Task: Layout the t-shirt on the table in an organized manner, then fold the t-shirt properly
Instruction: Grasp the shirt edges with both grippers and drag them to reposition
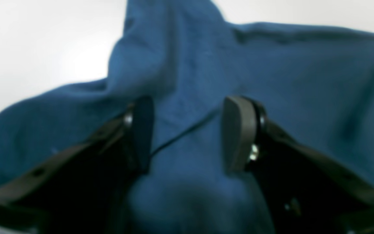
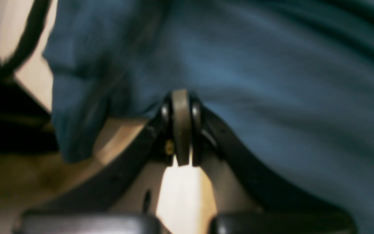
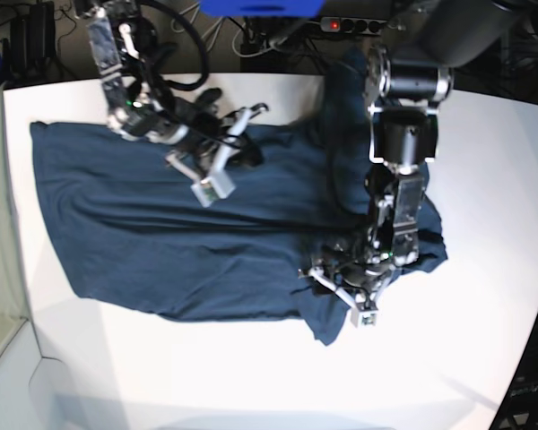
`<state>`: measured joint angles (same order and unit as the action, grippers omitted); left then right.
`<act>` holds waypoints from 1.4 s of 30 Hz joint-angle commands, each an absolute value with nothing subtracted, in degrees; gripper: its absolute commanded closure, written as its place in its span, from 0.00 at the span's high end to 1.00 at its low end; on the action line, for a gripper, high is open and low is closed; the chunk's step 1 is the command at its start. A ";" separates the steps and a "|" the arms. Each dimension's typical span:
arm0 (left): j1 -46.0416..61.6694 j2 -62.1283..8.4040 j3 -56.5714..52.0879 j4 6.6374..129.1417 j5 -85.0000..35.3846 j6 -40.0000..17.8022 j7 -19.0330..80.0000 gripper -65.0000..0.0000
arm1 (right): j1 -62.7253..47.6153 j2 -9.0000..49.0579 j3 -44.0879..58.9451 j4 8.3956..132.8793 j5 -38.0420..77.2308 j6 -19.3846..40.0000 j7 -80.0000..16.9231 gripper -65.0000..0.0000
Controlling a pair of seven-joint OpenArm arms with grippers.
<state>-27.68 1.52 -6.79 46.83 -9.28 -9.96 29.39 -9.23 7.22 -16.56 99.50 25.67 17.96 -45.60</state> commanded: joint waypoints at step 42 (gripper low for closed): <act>-27.47 -13.93 -9.71 56.57 -17.98 -10.24 29.14 0.51 | -4.44 -1.27 -22.20 97.80 26.07 17.80 -44.70 0.00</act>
